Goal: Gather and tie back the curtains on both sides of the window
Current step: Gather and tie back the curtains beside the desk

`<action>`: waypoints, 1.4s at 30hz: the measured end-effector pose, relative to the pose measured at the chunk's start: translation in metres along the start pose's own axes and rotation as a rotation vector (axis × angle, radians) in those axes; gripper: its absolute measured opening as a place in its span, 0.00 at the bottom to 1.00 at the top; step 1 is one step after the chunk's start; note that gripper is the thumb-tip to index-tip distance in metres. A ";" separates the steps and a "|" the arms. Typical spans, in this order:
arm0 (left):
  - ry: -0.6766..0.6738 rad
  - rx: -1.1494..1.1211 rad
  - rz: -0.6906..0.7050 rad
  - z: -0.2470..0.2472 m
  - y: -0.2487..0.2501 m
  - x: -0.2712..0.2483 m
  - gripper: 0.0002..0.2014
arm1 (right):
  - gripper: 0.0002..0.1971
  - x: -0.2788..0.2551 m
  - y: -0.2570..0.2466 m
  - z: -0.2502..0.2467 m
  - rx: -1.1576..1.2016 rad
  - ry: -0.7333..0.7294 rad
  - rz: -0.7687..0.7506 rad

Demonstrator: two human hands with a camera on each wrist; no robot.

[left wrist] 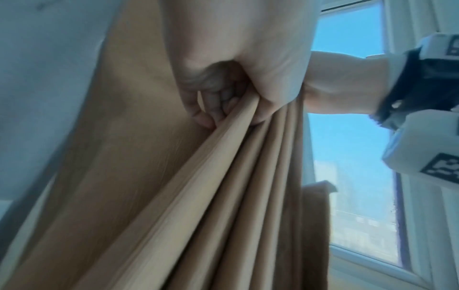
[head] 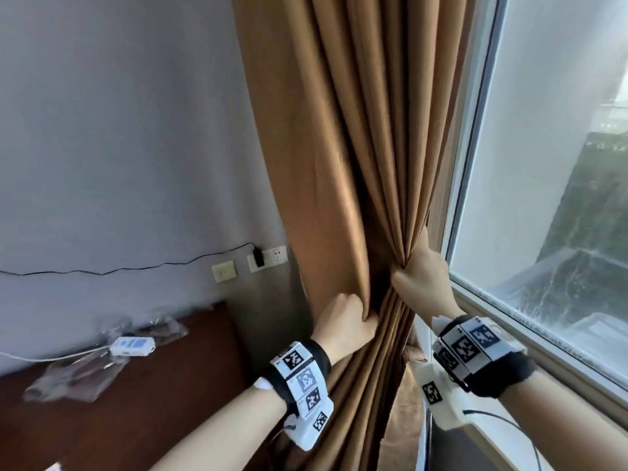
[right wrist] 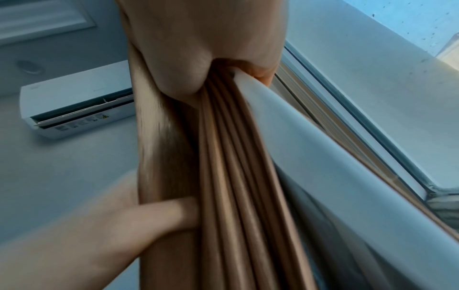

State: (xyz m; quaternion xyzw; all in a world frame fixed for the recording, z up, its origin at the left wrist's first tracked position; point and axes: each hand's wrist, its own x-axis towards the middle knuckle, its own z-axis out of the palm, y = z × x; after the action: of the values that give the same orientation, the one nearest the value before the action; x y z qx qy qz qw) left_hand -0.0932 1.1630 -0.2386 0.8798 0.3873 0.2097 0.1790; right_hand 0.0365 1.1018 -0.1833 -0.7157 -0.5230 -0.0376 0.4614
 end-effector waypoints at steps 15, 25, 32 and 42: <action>-0.338 0.094 0.140 0.003 0.044 -0.006 0.31 | 0.27 -0.007 -0.005 -0.008 0.053 -0.036 0.070; 0.440 -0.786 -0.440 -0.061 -0.139 0.067 0.20 | 0.28 -0.002 0.008 -0.007 0.073 -0.058 0.026; 0.172 -0.923 -0.569 -0.071 -0.170 0.118 0.17 | 0.25 0.000 0.013 -0.006 0.036 -0.032 0.039; 0.234 -0.747 -0.464 -0.045 -0.190 0.112 0.18 | 0.27 0.003 0.014 0.003 0.014 0.021 0.075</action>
State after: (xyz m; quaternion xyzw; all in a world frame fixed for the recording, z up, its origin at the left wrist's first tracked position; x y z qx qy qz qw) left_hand -0.1624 1.3757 -0.2658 0.6153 0.4894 0.3873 0.4815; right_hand 0.0474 1.1053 -0.1919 -0.7311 -0.4912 -0.0245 0.4730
